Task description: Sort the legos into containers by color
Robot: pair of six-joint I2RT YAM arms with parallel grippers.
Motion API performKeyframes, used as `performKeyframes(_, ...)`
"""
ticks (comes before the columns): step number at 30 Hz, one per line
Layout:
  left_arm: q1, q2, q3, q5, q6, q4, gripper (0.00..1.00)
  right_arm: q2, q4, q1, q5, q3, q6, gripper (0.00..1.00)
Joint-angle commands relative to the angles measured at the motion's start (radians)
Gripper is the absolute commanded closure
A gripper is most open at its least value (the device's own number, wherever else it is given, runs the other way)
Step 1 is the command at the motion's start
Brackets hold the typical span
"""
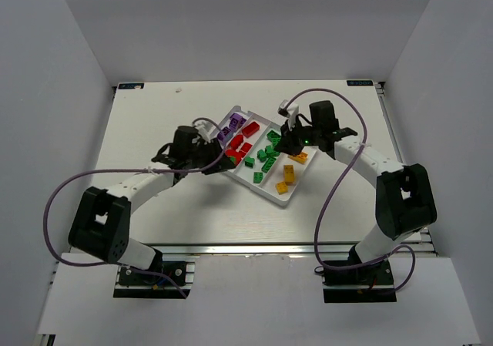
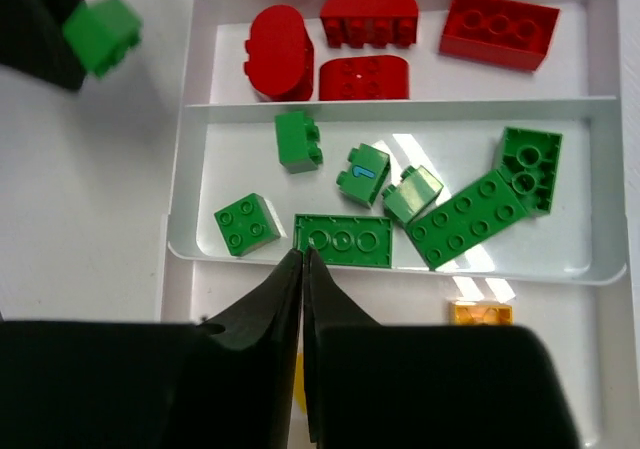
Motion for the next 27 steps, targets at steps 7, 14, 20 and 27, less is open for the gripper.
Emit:
performKeyframes(7,-0.189,0.201,0.148,-0.089,-0.035,0.018,0.66,-0.063,0.023,-0.043,-0.002,0.009,0.044,0.88)
performKeyframes(14,-0.238,0.278,0.223,-0.195,-0.034,-0.031,0.39,-0.091,0.015,-0.069,-0.007,-0.015,0.046,0.82)
performKeyframes(20,-0.238,0.227,0.248,-0.249,-0.031,-0.069,0.31,-0.097,0.001,-0.070,-0.034,-0.022,0.029,0.68)
performKeyframes(27,-0.221,-0.015,0.214,-0.594,-0.100,-0.224,0.65,-0.099,-0.092,-0.070,-0.193,0.001,-0.184,0.11)
